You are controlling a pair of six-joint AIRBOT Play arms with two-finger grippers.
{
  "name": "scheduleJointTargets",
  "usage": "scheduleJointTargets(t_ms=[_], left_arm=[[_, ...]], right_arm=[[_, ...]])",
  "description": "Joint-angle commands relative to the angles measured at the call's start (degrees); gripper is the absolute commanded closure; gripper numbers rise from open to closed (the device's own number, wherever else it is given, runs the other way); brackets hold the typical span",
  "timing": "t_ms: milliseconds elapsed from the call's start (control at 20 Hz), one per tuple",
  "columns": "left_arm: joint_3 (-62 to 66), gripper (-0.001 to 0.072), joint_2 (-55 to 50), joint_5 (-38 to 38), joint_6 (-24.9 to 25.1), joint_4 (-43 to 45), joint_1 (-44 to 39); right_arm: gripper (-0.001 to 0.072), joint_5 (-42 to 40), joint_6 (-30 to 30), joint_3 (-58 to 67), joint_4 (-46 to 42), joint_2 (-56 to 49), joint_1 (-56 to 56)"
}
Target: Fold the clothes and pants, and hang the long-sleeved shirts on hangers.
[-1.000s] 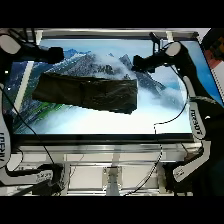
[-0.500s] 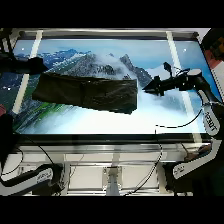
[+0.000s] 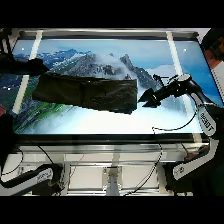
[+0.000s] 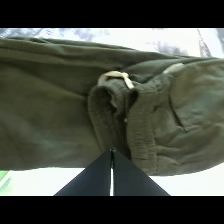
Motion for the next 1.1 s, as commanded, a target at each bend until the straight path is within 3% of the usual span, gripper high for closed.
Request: scheduleJointTargets(t_ms=[0,200,350,400,700,1050], left_arm=[[-0.02,0.0699,0.04,-1.84,0.00,-0.92,0.02],[-0.02,0.0699,0.04,-2.56,0.00,-0.92,-0.07],[-0.02,0.0699,0.04,-3.65,0.02,-0.90,-0.39],[-0.02,0.0700,0.04,-4.22,0.02,-0.92,-0.44],[-0.02,0.0699,0.04,-5.31,0.02,-0.90,-0.63],[-0.02,0.0699,0.04,-5.31,0.02,-0.92,-0.63]], right_arm=[[0.0095,0.02,-0.59,1.84,-1.68,-0.15,1.01],[0.0103,-3.26,-0.31,2.82,-2.08,-0.11,1.18],[0.0081,-7.06,4.50,2.84,-1.90,-0.24,1.18],[0.0005,-7.15,5.57,2.84,-1.36,-0.55,1.18],[0.0005,-9.01,10.29,2.84,0.52,-3.63,1.31],[0.0017,-10.97,10.23,2.84,0.13,-5.70,5.90]])
